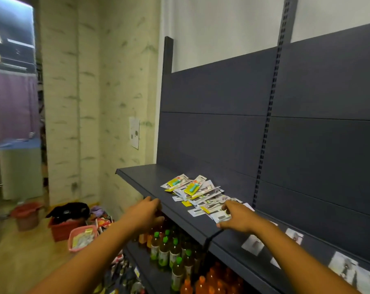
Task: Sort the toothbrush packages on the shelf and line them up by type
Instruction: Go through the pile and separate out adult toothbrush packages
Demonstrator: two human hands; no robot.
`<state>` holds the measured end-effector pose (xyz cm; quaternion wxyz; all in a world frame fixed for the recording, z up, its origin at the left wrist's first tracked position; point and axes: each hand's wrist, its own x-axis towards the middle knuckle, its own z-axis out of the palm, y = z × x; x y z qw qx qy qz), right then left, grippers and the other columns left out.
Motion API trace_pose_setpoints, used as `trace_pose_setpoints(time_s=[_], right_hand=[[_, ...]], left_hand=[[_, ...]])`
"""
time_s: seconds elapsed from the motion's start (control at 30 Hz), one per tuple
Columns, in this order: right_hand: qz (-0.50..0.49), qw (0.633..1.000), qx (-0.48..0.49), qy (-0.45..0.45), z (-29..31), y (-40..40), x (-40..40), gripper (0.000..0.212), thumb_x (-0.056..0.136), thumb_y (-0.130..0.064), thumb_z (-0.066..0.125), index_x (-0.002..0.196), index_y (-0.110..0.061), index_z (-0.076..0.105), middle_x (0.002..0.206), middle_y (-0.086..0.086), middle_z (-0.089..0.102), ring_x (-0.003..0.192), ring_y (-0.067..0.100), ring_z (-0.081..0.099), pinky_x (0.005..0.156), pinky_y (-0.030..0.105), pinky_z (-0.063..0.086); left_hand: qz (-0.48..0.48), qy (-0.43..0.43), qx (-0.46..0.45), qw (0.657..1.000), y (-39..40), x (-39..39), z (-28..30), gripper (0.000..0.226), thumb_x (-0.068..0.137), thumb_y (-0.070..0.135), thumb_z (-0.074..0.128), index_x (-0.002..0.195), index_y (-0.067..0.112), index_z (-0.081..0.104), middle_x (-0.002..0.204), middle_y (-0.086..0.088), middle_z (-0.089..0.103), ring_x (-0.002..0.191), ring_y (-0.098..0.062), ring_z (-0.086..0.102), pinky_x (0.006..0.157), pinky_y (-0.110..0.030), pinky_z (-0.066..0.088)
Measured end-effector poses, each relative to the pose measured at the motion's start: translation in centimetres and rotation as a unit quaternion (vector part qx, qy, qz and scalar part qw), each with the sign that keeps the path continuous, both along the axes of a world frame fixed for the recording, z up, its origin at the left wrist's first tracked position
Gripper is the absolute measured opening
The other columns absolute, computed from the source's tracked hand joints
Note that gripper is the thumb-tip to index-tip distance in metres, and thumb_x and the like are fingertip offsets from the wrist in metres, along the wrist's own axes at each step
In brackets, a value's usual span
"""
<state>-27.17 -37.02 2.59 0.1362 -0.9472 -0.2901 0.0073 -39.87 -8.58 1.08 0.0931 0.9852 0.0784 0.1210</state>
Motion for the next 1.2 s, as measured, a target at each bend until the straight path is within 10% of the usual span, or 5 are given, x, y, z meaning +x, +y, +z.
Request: trace_pose_setpoints(time_s=[0.83,1.2], right_hand=[[-0.139,0.988,0.067,0.007,0.6,7.3,22.2,0.043,0.085,-0.045,0.069,0.115,-0.021,0.051,0.115,0.0,0.047,0.107,0.017,0.051,0.09,0.028,0.044],[-0.247,0.966,0.072,0.006,-1.8,10.1,20.3,0.039,0.086,-0.043,0.069,0.111,-0.018,0.054,0.108,0.002,0.052,0.096,0.017,0.054,0.071,0.02,0.04]], left_hand=[[-0.086,0.079,-0.062,0.991,9.4,33.6,-2.5,0.043,0.091,0.04,0.057,0.13,0.022,0.053,0.133,-0.004,0.056,0.118,-0.023,0.055,0.094,-0.035,0.047],[-0.165,0.128,-0.175,0.962,11.1,38.6,-4.7,0.033,0.088,0.047,0.064,0.091,0.019,0.047,0.092,0.001,0.051,0.089,-0.017,0.05,0.074,-0.025,0.04]])
